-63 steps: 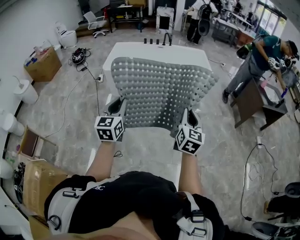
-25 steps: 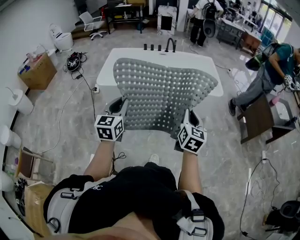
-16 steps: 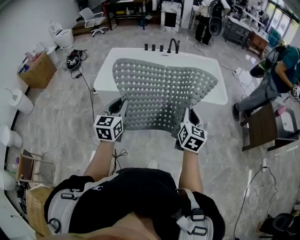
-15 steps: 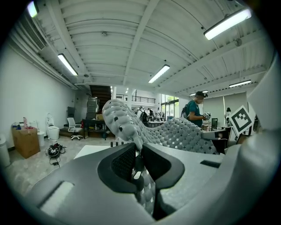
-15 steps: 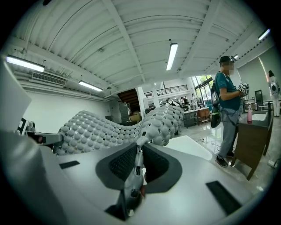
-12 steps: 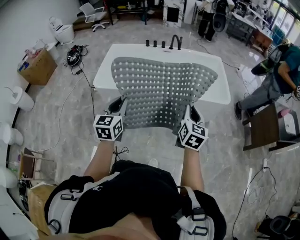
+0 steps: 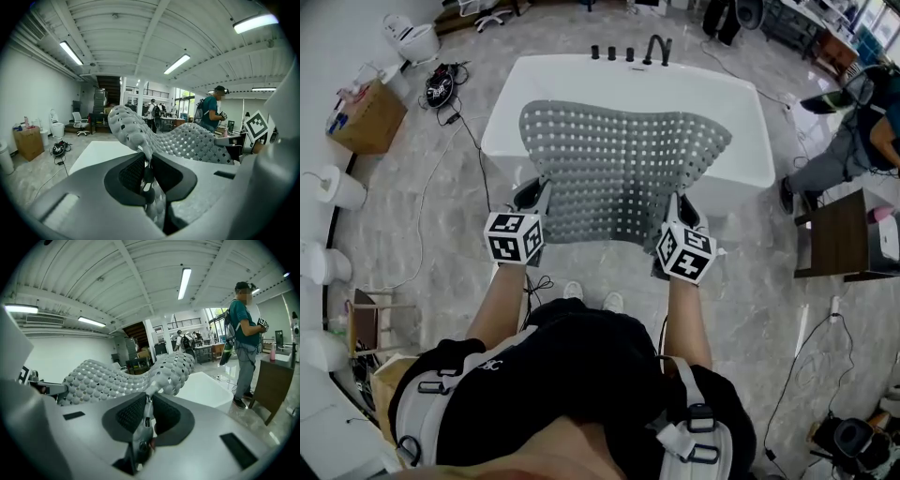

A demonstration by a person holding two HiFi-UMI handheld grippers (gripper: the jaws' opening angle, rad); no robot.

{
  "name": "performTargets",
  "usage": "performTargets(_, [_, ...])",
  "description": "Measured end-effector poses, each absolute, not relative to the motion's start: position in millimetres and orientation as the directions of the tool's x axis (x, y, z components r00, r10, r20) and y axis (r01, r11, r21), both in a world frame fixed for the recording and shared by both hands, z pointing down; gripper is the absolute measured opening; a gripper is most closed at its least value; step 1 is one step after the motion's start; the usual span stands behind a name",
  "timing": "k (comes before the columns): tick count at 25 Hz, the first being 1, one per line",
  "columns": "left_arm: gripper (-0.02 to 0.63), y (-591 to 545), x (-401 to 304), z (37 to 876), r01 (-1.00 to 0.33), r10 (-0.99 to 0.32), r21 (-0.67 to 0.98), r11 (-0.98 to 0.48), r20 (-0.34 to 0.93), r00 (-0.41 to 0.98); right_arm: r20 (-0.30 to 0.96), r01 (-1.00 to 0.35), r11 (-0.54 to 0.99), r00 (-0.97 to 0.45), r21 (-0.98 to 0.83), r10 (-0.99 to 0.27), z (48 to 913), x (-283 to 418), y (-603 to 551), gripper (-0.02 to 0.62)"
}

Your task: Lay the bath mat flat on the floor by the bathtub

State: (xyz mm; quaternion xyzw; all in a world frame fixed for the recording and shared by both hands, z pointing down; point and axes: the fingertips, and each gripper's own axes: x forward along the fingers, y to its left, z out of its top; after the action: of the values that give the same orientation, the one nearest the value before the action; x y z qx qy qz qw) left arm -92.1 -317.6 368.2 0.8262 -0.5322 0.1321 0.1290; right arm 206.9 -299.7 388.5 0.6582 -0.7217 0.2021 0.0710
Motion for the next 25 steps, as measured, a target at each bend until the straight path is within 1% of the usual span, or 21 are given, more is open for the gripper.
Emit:
performTargets(3, [0.048, -326.3, -98.8, 398.6, -0.911, -0.817, 0.094, -0.402, 0.412, 0.403, 0.419, -0.98, 0.041, -0.121, -0.194, -0.9, 415.9, 198.5, -307.1, 0.048])
performTargets(7, [0.048, -327.4, -112.0, 461.1, -0.906, -0.754, 0.166, -0.39, 0.507, 0.418, 0.523, -0.982, 0.013, -0.113, -0.19, -0.845, 473.4, 186.2, -308.2, 0.049])
performTargets(17, [0.048, -312.2, -130.8, 631.2, -0.903, -0.556, 0.257, -0.344, 0.719, 0.416, 0.75, -0.98, -0.06, -0.107, -0.192, -0.652, 642.7, 171.2, -283.5, 0.049])
performTargets(21, [0.048, -317.6, -136.6, 704.8, -0.901, -0.5, 0.269, -0.341, 0.759, 0.416, 0.796, -0.974, -0.112, -0.094, -0.199, -0.598, 715.0, 175.3, -284.7, 0.049])
performTargets(25, [0.049, -328.1, -134.1, 798.3, -0.896, -0.453, 0.285, -0.339, 0.785, 0.422, 0.817, -0.967, -0.16, -0.072, -0.198, -0.572, 801.8, 185.5, -287.7, 0.049])
